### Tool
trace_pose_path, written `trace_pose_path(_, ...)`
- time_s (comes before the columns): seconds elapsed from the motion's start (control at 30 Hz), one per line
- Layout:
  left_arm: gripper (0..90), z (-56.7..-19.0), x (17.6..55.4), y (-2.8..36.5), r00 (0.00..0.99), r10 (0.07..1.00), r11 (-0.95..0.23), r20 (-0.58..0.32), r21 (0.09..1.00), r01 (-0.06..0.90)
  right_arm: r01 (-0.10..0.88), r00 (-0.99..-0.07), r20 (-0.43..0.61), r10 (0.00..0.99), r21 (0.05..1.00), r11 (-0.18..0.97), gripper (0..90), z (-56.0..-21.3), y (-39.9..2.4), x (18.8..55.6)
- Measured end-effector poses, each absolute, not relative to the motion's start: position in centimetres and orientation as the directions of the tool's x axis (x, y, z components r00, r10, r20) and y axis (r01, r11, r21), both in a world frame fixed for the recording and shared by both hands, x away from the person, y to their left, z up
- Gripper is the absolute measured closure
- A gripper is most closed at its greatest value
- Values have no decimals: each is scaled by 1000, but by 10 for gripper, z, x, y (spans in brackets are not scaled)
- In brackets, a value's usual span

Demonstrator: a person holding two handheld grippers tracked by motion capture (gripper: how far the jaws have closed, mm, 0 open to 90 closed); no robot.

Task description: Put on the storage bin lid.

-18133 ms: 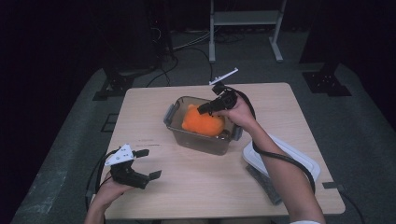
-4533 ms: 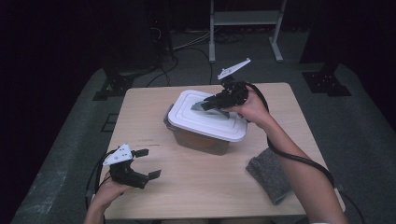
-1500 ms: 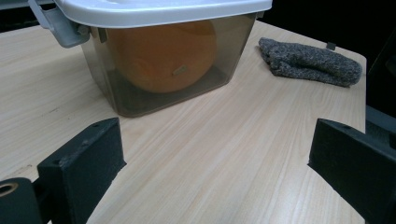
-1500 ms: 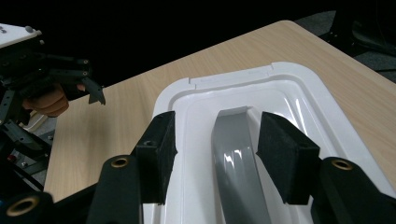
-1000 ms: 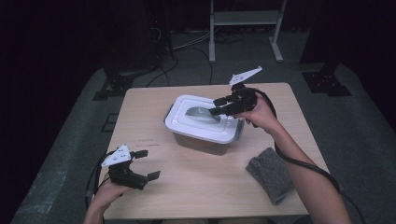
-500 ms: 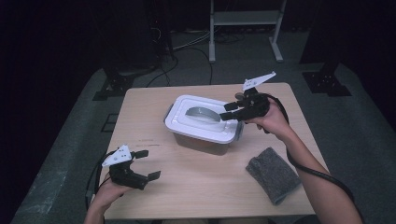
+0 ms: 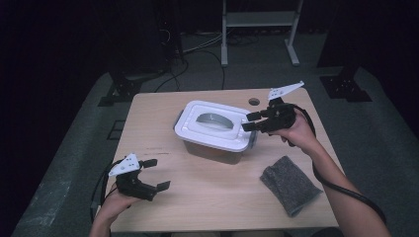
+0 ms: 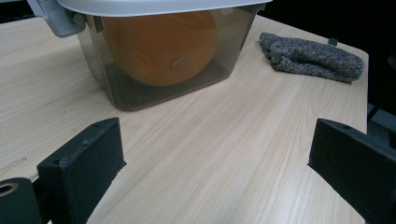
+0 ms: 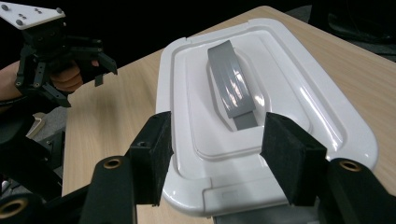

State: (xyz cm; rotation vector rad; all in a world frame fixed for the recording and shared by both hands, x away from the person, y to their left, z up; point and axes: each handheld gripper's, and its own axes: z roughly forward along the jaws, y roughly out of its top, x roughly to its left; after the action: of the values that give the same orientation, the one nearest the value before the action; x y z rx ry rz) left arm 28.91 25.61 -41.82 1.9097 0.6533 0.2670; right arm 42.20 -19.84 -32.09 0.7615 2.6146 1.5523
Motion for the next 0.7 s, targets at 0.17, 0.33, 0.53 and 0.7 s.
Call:
trace_pose_path(0.17, 25, -418, 289, 256, 824, 556, -296, -112, 900, 322, 412, -875, 244, 418, 829, 378, 411, -327, -208, 417)
trace_pose_path(0.33, 25, -419, 289, 256, 824, 556, -295, -113, 899, 322, 432, -865, 265, 427, 826, 362, 407, -336, -218, 412)
trace_pose_path(0.53, 25, -419, 288, 256, 822, 558, -297, -111, 899, 322, 451, -854, 289, 432, 826, 338, 393, -344, -231, 404)
trace_pose_path(0.7, 25, -420, 289, 255, 824, 557, -306, -107, 896, 323, 463, -846, 302, 439, 824, 326, 385, -352, -242, 395)
